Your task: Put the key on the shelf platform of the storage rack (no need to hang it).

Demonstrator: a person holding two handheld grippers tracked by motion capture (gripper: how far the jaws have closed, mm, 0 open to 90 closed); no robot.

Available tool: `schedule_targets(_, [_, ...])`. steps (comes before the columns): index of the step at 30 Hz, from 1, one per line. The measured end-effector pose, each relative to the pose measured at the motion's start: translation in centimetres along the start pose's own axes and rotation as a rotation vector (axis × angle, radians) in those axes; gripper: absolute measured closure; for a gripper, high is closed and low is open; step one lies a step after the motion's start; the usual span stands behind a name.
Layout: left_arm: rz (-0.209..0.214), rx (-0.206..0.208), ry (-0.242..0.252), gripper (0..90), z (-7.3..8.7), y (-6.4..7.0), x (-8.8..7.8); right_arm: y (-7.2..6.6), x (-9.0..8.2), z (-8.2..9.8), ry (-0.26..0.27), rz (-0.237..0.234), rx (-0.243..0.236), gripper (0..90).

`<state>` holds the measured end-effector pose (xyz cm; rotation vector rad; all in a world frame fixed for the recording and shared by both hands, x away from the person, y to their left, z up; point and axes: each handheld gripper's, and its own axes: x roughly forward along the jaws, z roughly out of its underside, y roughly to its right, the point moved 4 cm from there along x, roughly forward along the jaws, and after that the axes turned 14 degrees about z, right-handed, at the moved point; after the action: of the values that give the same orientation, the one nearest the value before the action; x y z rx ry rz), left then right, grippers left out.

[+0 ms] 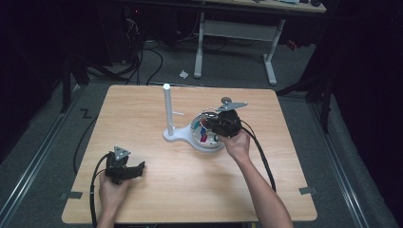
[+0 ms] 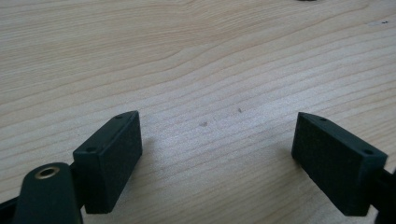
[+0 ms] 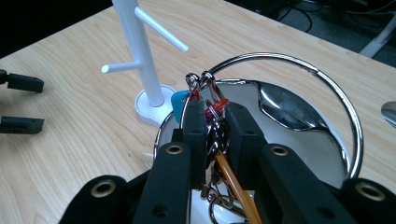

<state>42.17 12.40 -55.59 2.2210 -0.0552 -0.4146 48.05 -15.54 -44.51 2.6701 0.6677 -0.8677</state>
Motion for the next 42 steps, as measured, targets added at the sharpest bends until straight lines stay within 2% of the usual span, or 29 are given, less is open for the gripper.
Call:
schedule_targets(5, [0.000,-0.001,0.000,16.6,0.0,0.0,0.0,-0.1,0.7,0.4,-0.018,0.006,0.003,79.4])
schedule_targets(9, [-0.001,-0.002,0.000,16.6,0.0,0.0,0.0,-0.1,1.2,0.7,-0.032,0.019,-0.013,79.5])
schedule_targets(13, [-0.001,-0.005,0.002,16.6,0.0,0.0,0.0,0.1,1.6,1.0,-0.047,0.028,-0.002,79.3])
schedule_targets(17, [0.000,-0.004,0.001,16.6,0.0,0.0,0.0,0.2,1.8,1.1,-0.048,0.028,-0.001,79.3])
schedule_targets(26, [0.000,-0.002,0.001,16.6,0.0,0.0,0.0,0.0,3.0,1.8,-0.092,0.032,-0.004,79.1])
schedule_targets(33, [0.000,-0.004,0.001,16.6,0.0,0.0,0.0,-0.1,3.1,2.1,-0.099,0.041,-0.008,78.3])
schedule_targets(42, [0.000,-0.003,0.000,16.6,0.0,0.0,0.0,0.3,2.8,2.3,-0.088,0.039,0.012,70.3])
